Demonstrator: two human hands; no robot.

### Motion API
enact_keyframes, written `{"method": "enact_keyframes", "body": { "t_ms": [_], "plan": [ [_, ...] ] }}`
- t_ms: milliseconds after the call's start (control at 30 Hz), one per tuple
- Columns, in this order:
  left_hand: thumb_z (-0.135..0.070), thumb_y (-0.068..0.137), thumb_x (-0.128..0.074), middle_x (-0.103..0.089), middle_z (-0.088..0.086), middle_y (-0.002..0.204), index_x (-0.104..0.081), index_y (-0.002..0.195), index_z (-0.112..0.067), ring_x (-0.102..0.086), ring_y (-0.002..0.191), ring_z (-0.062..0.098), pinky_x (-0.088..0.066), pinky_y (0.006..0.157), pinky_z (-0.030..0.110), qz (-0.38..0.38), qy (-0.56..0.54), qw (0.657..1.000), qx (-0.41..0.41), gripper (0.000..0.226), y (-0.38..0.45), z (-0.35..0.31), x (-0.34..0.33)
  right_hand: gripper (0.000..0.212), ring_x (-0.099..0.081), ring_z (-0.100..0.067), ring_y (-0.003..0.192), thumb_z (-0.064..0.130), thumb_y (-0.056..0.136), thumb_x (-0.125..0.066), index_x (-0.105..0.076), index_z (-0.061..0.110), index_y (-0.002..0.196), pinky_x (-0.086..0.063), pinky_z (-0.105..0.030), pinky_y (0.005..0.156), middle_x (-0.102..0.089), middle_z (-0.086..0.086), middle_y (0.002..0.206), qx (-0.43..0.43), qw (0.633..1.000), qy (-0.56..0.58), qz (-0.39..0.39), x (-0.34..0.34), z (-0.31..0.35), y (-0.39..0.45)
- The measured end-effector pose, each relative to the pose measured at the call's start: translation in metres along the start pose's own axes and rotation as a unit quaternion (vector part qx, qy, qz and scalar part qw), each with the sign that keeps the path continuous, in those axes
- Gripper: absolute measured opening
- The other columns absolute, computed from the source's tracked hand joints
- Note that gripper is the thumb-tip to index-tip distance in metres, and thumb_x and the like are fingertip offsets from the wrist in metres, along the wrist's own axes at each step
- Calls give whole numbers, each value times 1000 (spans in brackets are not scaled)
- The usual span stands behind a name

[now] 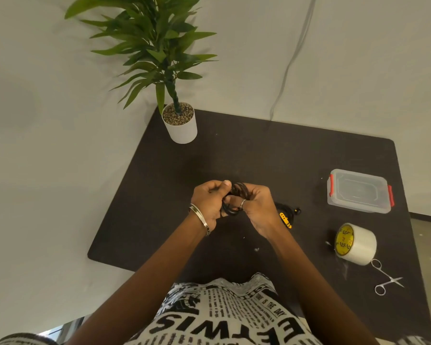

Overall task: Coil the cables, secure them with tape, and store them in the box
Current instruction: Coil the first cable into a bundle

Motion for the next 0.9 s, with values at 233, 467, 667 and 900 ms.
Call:
{"method": "enact_keyframes", "body": {
  "t_ms": [233, 467, 667, 900],
  "plan": [
    [-22, 89, -62, -53, 2, 55, -66, 75, -11, -53, 56, 18, -53, 69, 48, -27, 33, 999, -14, 18, 2, 9, 1, 23, -58, -12, 64, 5, 74, -70, -64, 25, 63, -42, -20, 57, -62, 3, 64, 54, 944, -300, -123, 11, 14, -4],
    [-28, 87, -64, -62, 2, 62, -66, 70, -17, -56, 55, 16, -44, 44, 24, -93, 62, 993, -28, 21, 1, 11, 6, 44, -58, -19, 103, 9, 82, -67, -55, 4, 124, -38, -14, 80, -62, -9, 113, -16, 913, -315, -258, 17, 7, -22],
    [-29, 87, -64, -61, 1, 60, -66, 70, -18, -55, 52, 16, -44, 45, 26, -84, 71, 993, -30, 21, 2, 11, 3, 14, -56, -17, 83, 9, 80, -64, -63, 7, 94, -39, -23, 68, -60, -6, 93, -14, 904, -330, -271, 21, 8, -24],
    [-26, 88, -63, -60, 1, 57, -70, 74, -15, -58, 57, 17, -50, 53, 31, -37, 111, 992, -52, 19, 3, 5, -4, 20, -46, -8, 82, 1, 81, -61, -66, 3, 100, -34, 1, 66, -51, -8, 100, 35, 916, -329, -227, 16, 19, -19]
  ]
}}
Point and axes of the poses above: each hand's wrist, its own y-axis towards the middle knuckle, its own x-axis out of the back of the hand, z = x × y, the point moved 10 cm from there along y, towards the middle knuckle
